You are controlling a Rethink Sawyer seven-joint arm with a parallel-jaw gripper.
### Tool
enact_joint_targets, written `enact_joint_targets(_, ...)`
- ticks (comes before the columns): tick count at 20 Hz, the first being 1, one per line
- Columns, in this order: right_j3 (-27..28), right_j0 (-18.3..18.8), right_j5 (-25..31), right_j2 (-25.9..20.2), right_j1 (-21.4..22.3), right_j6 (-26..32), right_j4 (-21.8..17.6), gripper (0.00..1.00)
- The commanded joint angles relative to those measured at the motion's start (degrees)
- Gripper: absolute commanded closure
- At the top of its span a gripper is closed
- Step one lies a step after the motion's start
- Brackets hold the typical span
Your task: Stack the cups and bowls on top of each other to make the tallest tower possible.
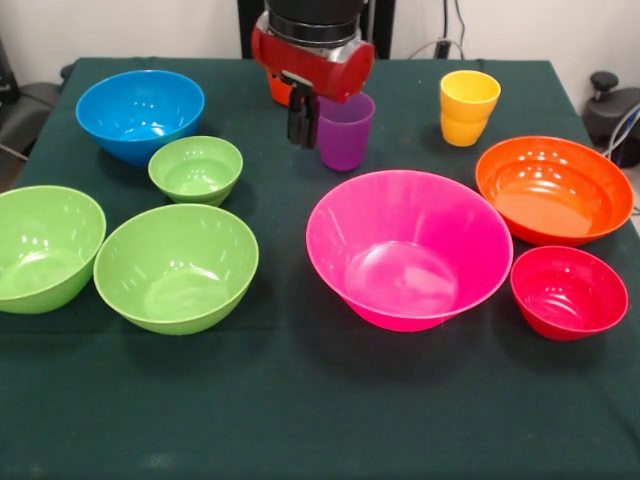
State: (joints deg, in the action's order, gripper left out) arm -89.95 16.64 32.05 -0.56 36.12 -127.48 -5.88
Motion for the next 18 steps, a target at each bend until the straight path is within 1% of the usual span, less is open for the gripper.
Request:
enact_joint_targets(1,2.23,4.62,1.83,-6.67,-2.73,9.87,-4.62,1.00)
enact_joint_targets(3,2.25,5.25,2.69,-7.33,-2.30,11.96,-5.89,1.00)
enact_joint_targets(5,0.88,6.28,3.15,-7.58,-0.26,13.52,-6.88,1.00)
enact_joint_targets(9,0.43,6.88,4.17,-8.32,0.33,14.14,-8.24,1.00)
enact_joint_targets(10,-0.39,7.21,3.87,-8.45,0.86,14.48,-8.51,1.00)
enact_joint_targets(18,-2.54,9.39,2.67,-10.17,0.86,13.80,-10.80,1.00)
